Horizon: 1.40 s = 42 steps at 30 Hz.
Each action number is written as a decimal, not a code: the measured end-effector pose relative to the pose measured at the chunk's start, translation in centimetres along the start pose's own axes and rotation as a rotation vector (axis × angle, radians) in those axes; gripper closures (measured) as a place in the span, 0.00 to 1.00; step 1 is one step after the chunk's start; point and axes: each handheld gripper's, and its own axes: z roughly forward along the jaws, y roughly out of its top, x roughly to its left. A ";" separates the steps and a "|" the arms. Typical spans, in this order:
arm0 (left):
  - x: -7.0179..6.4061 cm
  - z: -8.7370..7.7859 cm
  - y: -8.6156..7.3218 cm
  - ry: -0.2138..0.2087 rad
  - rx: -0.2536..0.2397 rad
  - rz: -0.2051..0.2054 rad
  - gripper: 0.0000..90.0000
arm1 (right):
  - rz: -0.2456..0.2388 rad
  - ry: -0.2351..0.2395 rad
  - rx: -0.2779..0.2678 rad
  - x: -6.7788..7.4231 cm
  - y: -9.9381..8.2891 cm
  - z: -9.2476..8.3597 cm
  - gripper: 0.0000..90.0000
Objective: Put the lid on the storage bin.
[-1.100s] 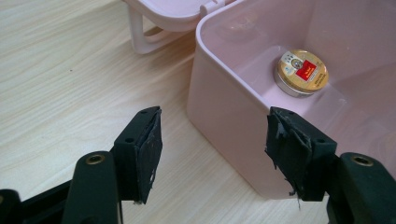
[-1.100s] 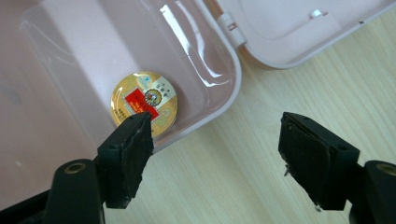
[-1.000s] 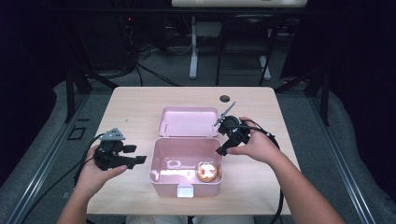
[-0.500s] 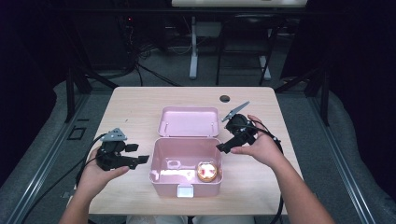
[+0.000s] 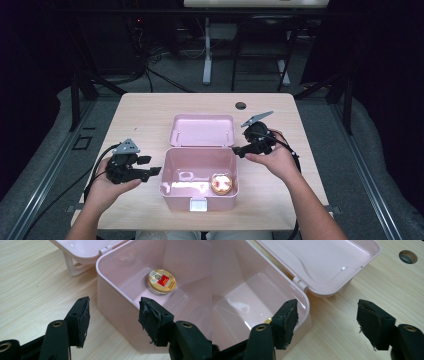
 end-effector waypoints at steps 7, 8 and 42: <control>-0.3 0.0 0.0 -0.005 -0.011 0.015 0.53 | 0.037 -0.004 -0.002 -0.4 0.7 1.0 0.43; -0.3 0.0 0.0 -0.007 -0.012 0.014 0.54 | 0.040 -0.002 0.000 -0.5 0.8 1.2 0.43; -1.2 0.8 0.1 -0.039 -0.030 0.018 0.73 | 0.156 -0.073 -0.029 -2.1 3.6 4.6 0.58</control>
